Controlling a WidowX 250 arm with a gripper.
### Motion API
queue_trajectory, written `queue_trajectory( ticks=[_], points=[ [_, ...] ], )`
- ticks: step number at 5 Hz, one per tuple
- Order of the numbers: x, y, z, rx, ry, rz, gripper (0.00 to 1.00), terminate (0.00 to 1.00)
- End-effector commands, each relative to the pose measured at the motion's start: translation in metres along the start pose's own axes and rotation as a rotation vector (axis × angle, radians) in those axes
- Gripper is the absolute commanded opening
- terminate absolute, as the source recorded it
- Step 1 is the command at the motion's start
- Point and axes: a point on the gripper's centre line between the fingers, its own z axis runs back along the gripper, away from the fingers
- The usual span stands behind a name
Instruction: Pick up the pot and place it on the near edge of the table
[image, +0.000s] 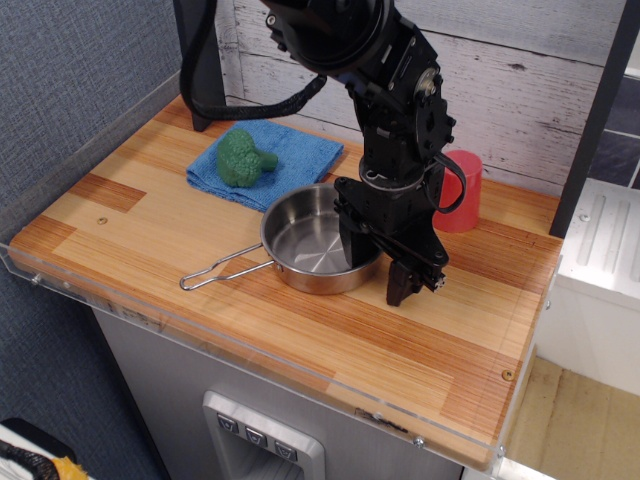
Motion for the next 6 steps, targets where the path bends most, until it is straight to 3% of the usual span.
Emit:
queue_trajectory(
  ticks=[1,4,6],
  points=[
    [-0.003,-0.002,0.013,0.008,-0.027,-0.036,0.0,0.0],
    [-0.012,0.002,0.03,0.044,0.015,-0.066,0.0,0.0],
    [-0.021,-0.003,0.048,0.064,-0.01,-0.075,0.0,0.0]
  ],
)
